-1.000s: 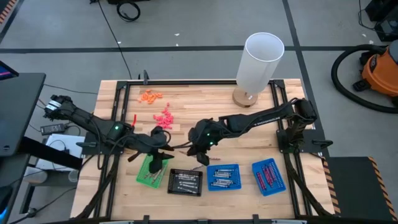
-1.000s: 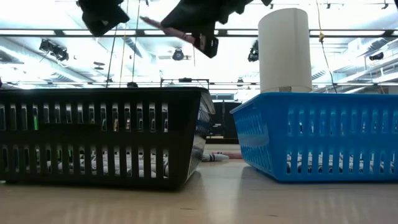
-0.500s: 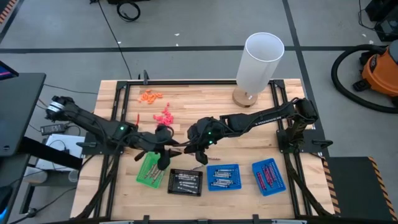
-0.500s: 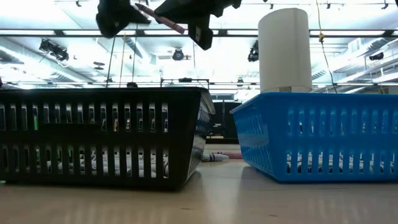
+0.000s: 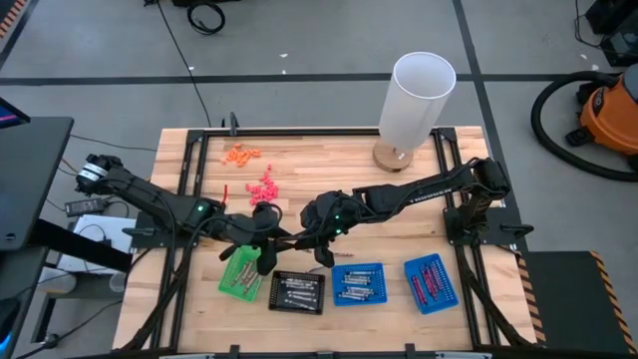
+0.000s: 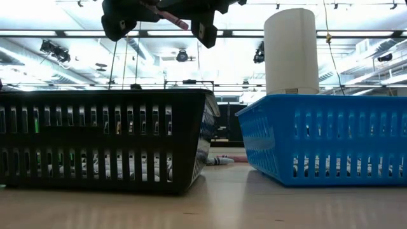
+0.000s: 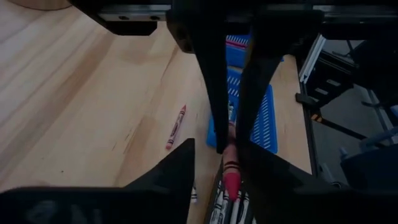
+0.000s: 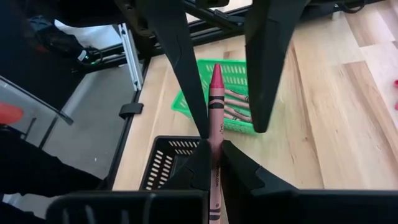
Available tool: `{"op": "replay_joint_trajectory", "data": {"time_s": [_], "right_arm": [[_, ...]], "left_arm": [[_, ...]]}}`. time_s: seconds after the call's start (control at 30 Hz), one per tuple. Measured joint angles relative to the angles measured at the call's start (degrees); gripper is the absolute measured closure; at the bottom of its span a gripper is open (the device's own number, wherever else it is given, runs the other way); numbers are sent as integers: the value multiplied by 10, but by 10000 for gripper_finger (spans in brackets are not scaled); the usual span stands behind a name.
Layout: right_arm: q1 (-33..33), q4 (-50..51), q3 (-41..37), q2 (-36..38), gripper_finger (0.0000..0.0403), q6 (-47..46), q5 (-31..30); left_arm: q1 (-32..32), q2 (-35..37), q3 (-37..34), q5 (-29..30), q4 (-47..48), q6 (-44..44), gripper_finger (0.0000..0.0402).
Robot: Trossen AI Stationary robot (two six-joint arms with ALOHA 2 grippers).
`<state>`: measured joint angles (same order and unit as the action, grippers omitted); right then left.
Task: Sort crayons
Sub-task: Put the pink crayon into the green basket
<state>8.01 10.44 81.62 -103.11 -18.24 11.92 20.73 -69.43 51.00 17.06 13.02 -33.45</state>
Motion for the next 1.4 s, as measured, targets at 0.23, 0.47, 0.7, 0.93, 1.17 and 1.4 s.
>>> {"op": "replay_joint_trajectory", "data": {"time_s": [0.23, 0.47, 0.7, 0.93, 1.17, 1.4], "right_arm": [[0, 1, 0, -1, 380, 2, -1], [0, 3, 0, -1, 363, 5, -4], [-3, 43, 0, -1, 326, -20, -31], [-19, 153, 0, 3, 272, -28, -29], [-29, 281, 0, 5, 261, -6, -68], [-40, 368, 0, 5, 261, 56, -166]], "left_arm": [[0, 0, 0, -3, 0, 0, 320], [0, 0, 0, -5, 0, -5, 381], [1, 0, 0, -6, 25, -22, 375], [1, 8, 0, -101, 145, -73, 367], [1, 10, 0, -210, 284, -154, 365], [1, 10, 0, -320, 297, -220, 364]]}}
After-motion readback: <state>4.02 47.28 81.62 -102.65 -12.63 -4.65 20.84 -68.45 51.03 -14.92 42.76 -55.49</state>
